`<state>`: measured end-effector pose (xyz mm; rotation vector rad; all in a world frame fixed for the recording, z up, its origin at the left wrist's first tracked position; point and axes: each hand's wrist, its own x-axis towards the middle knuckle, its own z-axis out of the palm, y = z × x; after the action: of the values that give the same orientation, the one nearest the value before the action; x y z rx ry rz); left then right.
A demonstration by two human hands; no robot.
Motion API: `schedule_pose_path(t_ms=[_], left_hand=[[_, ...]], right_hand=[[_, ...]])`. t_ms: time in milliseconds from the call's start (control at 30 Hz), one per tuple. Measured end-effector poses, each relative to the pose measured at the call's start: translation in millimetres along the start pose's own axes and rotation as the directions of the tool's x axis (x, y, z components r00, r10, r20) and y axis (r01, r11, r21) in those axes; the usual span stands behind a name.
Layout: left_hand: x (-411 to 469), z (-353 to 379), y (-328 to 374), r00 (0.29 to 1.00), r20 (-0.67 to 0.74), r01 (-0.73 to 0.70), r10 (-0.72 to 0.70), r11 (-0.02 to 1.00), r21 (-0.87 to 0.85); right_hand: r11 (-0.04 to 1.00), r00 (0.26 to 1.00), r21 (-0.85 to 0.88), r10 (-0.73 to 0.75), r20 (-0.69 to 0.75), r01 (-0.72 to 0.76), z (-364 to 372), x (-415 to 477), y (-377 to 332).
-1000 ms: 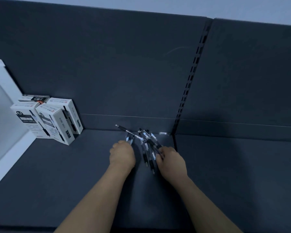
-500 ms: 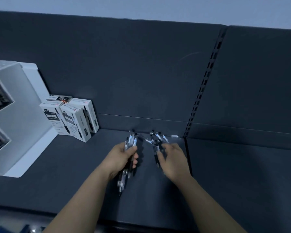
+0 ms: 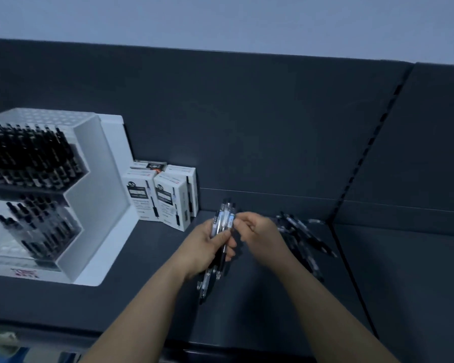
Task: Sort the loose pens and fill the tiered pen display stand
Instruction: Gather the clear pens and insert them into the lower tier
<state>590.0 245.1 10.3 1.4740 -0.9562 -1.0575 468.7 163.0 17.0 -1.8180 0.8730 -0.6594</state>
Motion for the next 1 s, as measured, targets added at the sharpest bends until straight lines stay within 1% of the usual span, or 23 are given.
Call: schedule_pose_path(t_ms=[100, 167, 233, 300, 367, 433, 533, 633, 767, 900, 967, 1000], left_hand=[[-14.0, -26.1, 2.5, 0.998, 0.055, 0.006, -0.009, 0.998, 0.06], [-21.5, -45.8, 3.1, 0.999, 0.04, 0.029, -0.031, 0.998, 0.05], [-27.6, -66.1, 4.3, 0.999, 0.006, 0.05, -0.05, 0.997, 0.065], [-33.8, -84.4, 5.7, 0.998, -0.035, 0.063, -0.059, 0.99, 0.127], [-42.2, -98.4, 8.3, 0.997, -0.074, 0.037, -0.019, 0.968, 0.248], [-49.5, -108.8, 10.1, 0.991, -0.106, -0.034, 0.077, 0.932, 0.36], [-62.4, -122.9, 11.8, 0.973, -0.154, -0.092, 0.17, 0.904, 0.418], [-80.9, -138.1, 12.9, 0.966, -0.184, -0.112, 0.18, 0.939, 0.326], [-116.7, -166.9, 15.2, 0.953, -0.181, -0.191, 0.244, 0.944, 0.268], [-145.2, -205.7, 14.2, 0.934, -0.258, -0.207, 0.248, 0.963, 0.174], [-156.5, -225.9, 15.8, 0.92, -0.294, -0.232, 0.26, 0.965, 0.126], [-162.2, -236.4, 17.7, 0.907, -0.311, -0.256, 0.285, 0.958, 0.13]], right_hand=[[0.999, 0.999, -0.006, 0.051, 0.007, -0.051, 25.0, 7.2, -19.3], [0.998, 0.997, -0.006, 0.067, -0.044, -0.067, 40.6, 8.7, -29.0], [0.991, 0.988, 0.102, 0.098, -0.118, -0.087, 52.6, 7.6, -38.6], [0.972, 0.978, 0.214, 0.131, -0.161, -0.095, 59.9, 4.7, -49.7], [0.96, 0.978, 0.27, 0.126, -0.168, -0.077, 65.9, -0.3, -63.2], [0.952, 0.975, 0.305, 0.098, -0.198, -0.034, 71.1, -4.8, -78.1], [0.952, 0.969, 0.304, 0.041, -0.242, 0.035, 77.9, -11.1, -102.7], [0.957, 0.969, 0.279, -0.01, -0.246, 0.08, 88.1, -14.6, -123.0], [0.951, 0.983, 0.294, -0.045, -0.177, 0.097, 114.6, -22.4, -146.4], [0.939, 0.986, 0.319, -0.08, -0.149, 0.124, 152.5, -31.7, -170.4], [0.942, 0.979, 0.293, -0.122, -0.162, 0.166, 172.0, -35.7, -183.0], [0.942, 0.975, 0.28, -0.143, -0.169, 0.186, 182.2, -36.6, -189.6]])
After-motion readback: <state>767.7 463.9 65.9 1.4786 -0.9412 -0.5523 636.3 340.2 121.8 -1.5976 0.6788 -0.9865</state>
